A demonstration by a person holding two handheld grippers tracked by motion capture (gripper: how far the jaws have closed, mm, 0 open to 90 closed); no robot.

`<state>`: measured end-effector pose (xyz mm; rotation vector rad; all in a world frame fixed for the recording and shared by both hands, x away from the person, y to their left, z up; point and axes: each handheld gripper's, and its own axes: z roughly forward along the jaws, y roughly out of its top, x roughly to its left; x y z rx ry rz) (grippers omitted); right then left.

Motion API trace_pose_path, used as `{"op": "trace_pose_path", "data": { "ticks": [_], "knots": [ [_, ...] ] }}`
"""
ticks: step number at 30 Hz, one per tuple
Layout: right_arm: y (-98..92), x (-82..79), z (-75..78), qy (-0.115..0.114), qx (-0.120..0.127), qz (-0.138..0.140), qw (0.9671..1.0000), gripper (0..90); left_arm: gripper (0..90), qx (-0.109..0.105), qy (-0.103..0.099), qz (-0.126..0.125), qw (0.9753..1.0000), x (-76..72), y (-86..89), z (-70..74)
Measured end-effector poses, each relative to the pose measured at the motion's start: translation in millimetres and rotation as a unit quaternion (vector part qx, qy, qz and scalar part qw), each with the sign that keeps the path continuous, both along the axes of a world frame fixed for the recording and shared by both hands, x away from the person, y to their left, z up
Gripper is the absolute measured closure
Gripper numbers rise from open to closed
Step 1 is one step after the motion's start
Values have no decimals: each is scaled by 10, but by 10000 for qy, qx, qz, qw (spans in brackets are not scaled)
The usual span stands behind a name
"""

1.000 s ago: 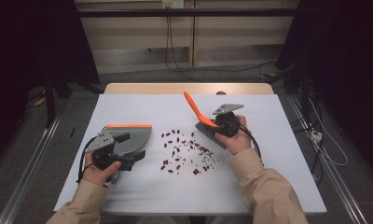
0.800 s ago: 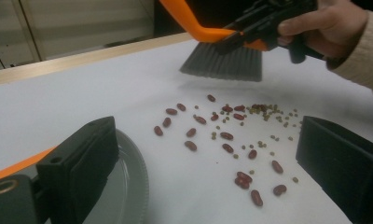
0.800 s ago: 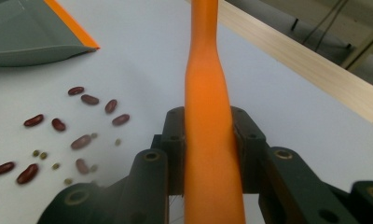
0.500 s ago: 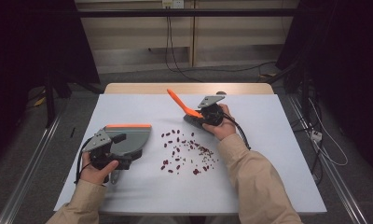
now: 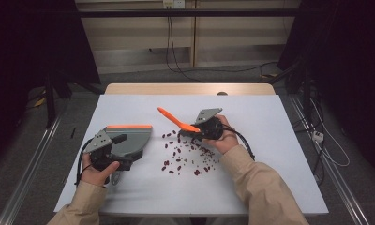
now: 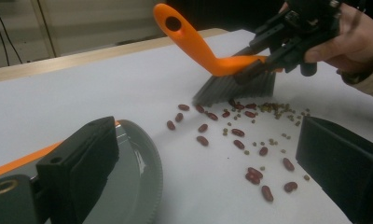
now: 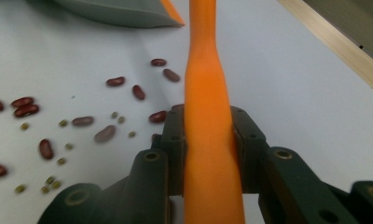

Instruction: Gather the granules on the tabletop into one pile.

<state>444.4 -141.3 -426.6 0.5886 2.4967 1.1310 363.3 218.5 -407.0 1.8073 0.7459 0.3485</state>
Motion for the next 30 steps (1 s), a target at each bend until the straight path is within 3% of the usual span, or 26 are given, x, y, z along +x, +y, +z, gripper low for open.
{"op": "trace_pose_path", "data": {
  "ticks": [8,11,13,15,21,26,30],
  "knots": [
    [-38,-214,13,-66,-39,367,9993,711,57,23,-15,12,10000,-6,-1,1],
    [-53,-231,36,-60,8,370,9993,711,57,38,1,3,10000,-11,-7,0],
    [-63,-211,75,-186,67,345,9992,711,57,33,-2,-13,10000,-11,-11,1],
    [-65,-127,130,-228,245,273,9991,711,57,4,-3,-2,10000,-5,-14,1],
    [98,193,172,-364,309,188,9987,711,57,10,17,5,10000,9,-6,-7],
    [283,429,81,-518,193,109,9984,710,57,-56,20,49,10000,13,30,3],
    [396,557,-5,-514,73,177,9985,711,57,-68,24,98,9999,19,63,1]
  ]
}}
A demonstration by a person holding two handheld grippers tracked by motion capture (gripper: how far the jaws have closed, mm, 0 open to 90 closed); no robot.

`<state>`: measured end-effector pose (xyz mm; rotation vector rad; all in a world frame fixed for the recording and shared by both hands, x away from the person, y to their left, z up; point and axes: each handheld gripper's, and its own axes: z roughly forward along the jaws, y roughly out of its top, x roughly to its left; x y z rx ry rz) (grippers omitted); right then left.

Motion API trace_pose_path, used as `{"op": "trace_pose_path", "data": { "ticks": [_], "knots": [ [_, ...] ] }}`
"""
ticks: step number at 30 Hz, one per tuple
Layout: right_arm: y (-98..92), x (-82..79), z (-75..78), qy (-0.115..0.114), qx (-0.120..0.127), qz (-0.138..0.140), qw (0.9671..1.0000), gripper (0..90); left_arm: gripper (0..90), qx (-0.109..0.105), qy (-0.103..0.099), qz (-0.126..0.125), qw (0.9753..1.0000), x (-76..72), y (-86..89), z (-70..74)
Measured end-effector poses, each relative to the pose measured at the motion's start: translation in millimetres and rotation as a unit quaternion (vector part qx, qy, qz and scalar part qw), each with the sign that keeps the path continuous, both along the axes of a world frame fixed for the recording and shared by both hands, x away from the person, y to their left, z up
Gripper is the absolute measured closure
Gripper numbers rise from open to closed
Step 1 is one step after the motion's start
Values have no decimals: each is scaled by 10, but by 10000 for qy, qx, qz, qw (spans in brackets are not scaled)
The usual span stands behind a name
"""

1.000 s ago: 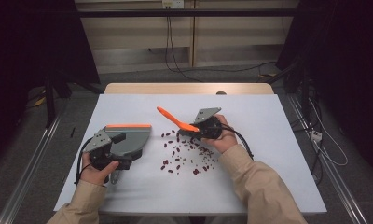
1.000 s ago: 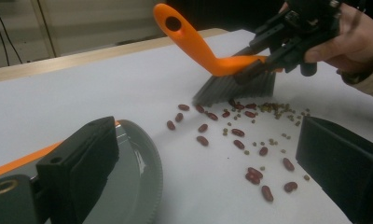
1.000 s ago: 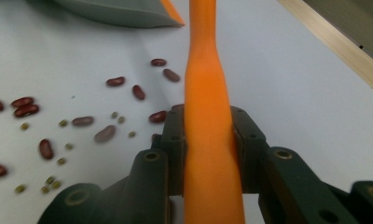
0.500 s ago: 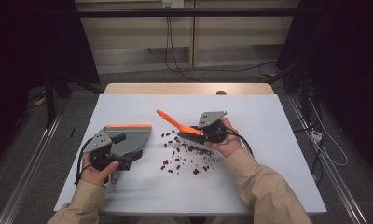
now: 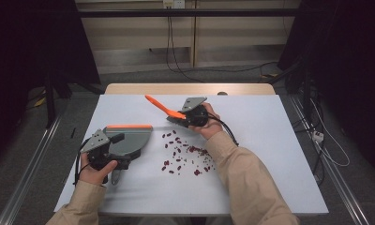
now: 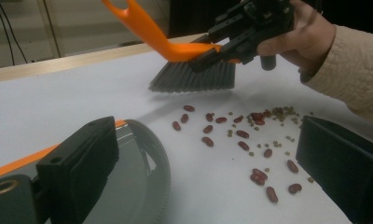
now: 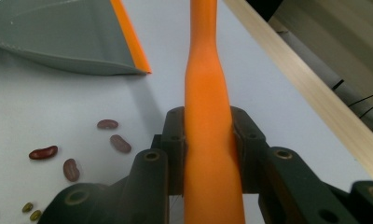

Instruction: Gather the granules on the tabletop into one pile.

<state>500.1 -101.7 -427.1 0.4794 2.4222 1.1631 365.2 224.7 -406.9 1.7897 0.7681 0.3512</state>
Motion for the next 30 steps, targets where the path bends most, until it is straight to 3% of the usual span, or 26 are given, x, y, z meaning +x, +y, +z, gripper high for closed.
{"op": "trace_pose_path", "data": {
  "ticks": [3,8,23,30],
  "knots": [
    [66,9,-54,157,17,137,9998,711,57,21,-3,-1,10000,-4,11,0],
    [108,-95,-40,185,-178,330,9991,711,57,24,-11,-4,10000,-16,14,5],
    [34,-509,-3,363,-206,811,9958,709,57,66,-15,-1,10000,-29,20,1],
    [-11,-662,8,404,-189,889,9950,709,57,68,-18,-3,10000,-33,16,3]
  ]
}}
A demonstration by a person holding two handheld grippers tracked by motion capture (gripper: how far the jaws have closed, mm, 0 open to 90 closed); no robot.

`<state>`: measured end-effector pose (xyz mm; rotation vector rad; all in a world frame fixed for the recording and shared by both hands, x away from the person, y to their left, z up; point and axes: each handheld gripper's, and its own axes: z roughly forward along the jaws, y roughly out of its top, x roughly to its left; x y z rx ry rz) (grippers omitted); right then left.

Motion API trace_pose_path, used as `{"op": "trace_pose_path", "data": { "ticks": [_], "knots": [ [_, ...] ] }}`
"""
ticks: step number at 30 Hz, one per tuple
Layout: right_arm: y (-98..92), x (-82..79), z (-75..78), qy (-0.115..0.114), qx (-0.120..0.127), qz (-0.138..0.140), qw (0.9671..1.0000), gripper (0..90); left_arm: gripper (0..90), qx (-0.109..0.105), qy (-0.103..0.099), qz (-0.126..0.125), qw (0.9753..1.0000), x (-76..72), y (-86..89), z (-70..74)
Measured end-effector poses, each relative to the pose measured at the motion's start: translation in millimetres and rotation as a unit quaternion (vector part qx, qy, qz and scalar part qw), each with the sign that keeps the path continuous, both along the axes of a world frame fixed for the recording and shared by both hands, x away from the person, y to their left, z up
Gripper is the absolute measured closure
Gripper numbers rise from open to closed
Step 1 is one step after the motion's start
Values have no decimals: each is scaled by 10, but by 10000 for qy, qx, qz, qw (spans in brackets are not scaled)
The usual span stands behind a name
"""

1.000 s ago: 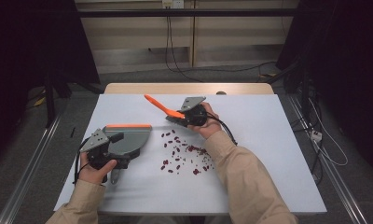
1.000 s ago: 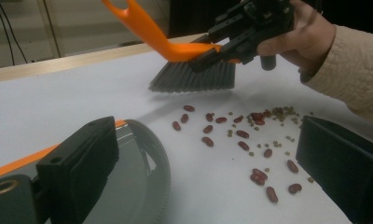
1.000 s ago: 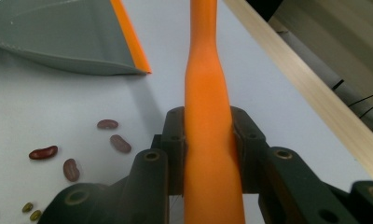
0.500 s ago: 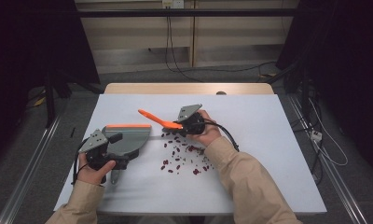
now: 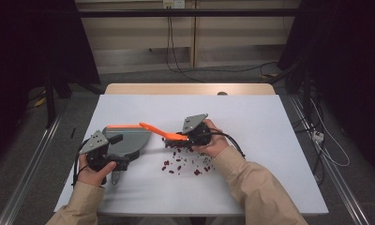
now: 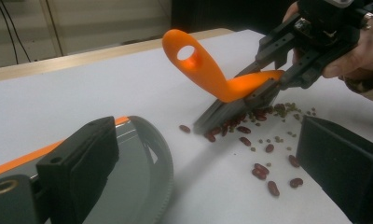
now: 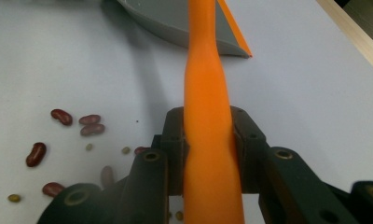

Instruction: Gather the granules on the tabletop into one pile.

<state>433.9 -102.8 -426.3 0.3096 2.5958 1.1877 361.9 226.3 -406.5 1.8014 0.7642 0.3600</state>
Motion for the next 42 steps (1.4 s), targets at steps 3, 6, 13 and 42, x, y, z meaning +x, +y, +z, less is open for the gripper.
{"op": "trace_pose_path", "data": {
  "ticks": [3,6,13,42],
  "knots": [
    [-9,-57,14,30,-21,43,10000,709,57,-2,4,-14,10000,-5,-7,0],
    [-15,-76,33,47,-53,53,10000,710,57,-1,-4,2,10000,-4,-2,1],
    [-17,96,145,-81,165,-192,9996,710,57,13,1,-31,10000,-4,-16,-3],
    [220,-121,47,-66,-104,348,9993,710,57,32,14,-45,10000,10,-5,-20]
  ]
}}
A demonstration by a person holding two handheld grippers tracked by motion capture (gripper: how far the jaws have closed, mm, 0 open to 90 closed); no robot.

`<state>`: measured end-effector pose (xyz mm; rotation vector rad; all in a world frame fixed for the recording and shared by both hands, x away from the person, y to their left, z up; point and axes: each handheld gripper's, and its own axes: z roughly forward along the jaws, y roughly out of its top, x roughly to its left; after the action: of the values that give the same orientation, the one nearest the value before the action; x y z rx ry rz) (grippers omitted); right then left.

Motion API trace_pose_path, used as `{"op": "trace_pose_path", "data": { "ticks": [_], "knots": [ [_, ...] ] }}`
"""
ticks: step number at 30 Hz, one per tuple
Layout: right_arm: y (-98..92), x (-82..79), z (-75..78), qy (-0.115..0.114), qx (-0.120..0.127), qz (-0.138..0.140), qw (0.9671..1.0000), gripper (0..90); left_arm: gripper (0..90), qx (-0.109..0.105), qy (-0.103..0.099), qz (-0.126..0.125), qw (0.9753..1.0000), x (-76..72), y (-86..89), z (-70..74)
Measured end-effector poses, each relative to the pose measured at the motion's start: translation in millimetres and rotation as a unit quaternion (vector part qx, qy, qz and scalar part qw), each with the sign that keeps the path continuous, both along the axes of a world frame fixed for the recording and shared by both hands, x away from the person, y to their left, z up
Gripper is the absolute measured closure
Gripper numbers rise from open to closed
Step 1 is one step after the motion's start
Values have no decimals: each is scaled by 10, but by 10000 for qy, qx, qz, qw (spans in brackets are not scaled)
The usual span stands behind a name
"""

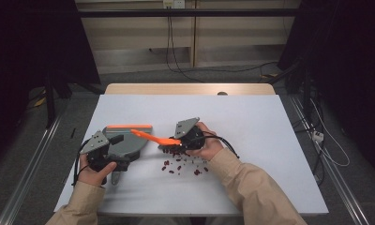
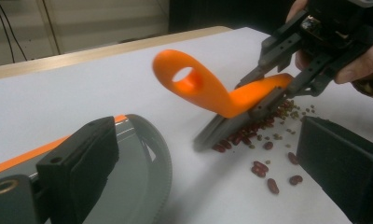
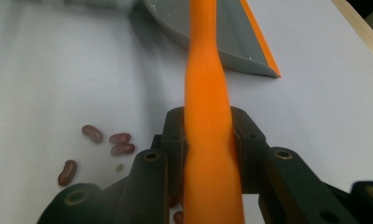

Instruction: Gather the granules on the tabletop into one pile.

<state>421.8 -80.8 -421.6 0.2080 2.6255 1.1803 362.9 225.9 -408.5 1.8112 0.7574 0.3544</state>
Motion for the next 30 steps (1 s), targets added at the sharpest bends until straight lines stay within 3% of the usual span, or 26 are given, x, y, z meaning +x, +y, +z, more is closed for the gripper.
{"op": "trace_pose_path", "data": {
  "ticks": [4,8,12,15,16,17,22,30],
  "knots": [
    [-50,-23,58,-40,139,-27,9999,710,57,-7,8,-16,10000,2,-9,-4],
    [-105,59,94,-123,256,-163,9995,710,57,-15,9,-15,10000,5,-13,-4],
    [-140,199,47,-121,268,-335,9990,710,57,6,21,-16,10000,11,-11,-10],
    [-139,290,-32,-140,142,-430,9989,710,57,13,22,-19,10000,13,-13,-12],
    [-144,305,-60,-72,231,-430,9988,710,57,11,25,-26,10000,14,-13,-12],
    [-144,305,-64,9,306,-424,9986,710,57,20,14,-27,10000,14,-10,-12],
    [-95,194,-45,-12,105,-353,9993,709,57,4,14,-12,10000,16,0,-10],
    [-92,87,-28,81,245,-443,9987,710,57,42,10,-23,10000,17,2,-22]
  ]
}}
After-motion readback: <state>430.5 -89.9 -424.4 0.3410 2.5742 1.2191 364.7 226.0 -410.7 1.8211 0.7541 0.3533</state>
